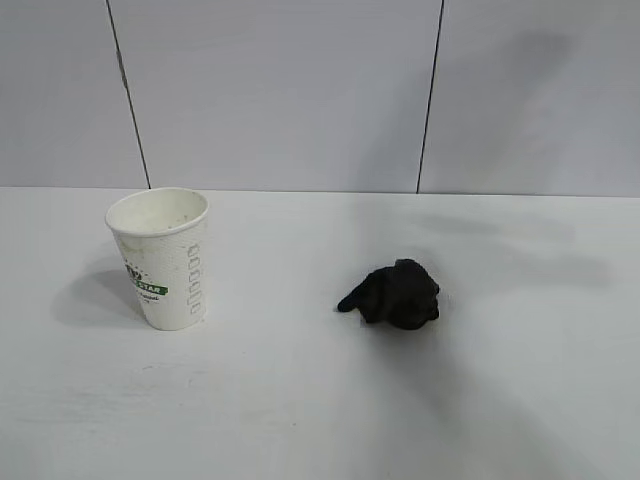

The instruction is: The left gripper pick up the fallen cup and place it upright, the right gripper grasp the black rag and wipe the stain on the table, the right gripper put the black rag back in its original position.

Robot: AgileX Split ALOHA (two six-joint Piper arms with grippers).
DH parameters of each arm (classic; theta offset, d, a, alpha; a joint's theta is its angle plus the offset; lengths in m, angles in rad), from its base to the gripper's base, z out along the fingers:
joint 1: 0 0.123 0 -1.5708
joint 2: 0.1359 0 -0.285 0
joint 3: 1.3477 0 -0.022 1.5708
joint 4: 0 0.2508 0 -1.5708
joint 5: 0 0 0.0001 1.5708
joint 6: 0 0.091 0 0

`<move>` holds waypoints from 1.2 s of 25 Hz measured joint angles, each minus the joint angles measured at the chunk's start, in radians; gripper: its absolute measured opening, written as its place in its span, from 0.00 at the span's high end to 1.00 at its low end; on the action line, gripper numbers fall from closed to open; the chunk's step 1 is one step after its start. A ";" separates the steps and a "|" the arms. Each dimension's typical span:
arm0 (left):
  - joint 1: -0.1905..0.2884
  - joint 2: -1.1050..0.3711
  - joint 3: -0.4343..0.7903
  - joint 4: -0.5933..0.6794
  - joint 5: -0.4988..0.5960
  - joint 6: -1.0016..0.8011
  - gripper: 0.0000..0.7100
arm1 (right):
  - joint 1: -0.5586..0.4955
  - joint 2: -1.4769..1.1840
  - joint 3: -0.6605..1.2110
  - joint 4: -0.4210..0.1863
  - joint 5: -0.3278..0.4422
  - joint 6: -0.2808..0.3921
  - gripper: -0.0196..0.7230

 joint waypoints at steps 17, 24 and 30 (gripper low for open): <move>0.000 0.000 0.000 0.000 -0.001 0.000 0.03 | 0.013 -1.064 0.065 0.421 0.159 -0.411 0.15; 0.000 0.000 0.000 0.000 -0.001 0.000 0.03 | 0.038 -1.461 0.478 0.422 0.128 -0.378 0.15; 0.000 0.000 0.000 0.000 -0.001 -0.001 0.03 | 0.073 -1.606 0.861 0.397 0.123 -0.338 0.15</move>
